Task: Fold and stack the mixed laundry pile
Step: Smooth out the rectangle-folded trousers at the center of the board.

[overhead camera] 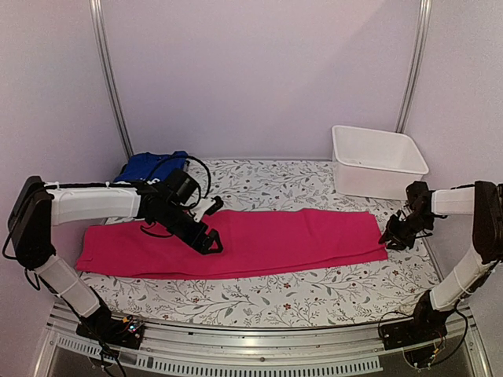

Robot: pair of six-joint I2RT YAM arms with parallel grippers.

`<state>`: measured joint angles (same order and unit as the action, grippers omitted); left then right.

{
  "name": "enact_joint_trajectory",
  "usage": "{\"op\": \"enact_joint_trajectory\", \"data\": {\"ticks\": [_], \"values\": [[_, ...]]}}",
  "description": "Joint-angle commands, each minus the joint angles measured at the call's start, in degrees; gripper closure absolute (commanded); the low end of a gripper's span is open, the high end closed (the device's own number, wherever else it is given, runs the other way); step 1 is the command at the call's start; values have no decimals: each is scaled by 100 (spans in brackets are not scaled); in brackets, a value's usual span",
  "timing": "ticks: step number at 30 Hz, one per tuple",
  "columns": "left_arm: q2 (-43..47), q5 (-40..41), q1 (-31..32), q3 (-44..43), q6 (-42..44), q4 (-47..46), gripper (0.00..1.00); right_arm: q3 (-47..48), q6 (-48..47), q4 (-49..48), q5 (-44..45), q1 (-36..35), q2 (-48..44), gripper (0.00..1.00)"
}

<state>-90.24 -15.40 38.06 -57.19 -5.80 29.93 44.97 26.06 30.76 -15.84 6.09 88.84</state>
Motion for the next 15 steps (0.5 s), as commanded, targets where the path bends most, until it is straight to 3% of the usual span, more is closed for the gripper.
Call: {"op": "enact_joint_trajectory", "data": {"ticks": [1, 3, 10, 13, 15], "values": [[-33, 28, 26, -42, 96, 166, 10, 108, -101, -94, -117, 41, 126, 76], [-42, 62, 47, -47, 88, 232, 11, 123, -102, -48, -112, 42, 71, 83], [-72, 689, 567, 6, 558, 526, 16, 278, -88, 151, 1, 42, -162, 85], [-203, 826, 694, -46, 794, 548, 21, 322, -143, 203, 8, 42, -128, 100], [-268, 808, 785, -109, 913, 517, 26, 353, -169, 251, -4, 42, -98, 100]]}}
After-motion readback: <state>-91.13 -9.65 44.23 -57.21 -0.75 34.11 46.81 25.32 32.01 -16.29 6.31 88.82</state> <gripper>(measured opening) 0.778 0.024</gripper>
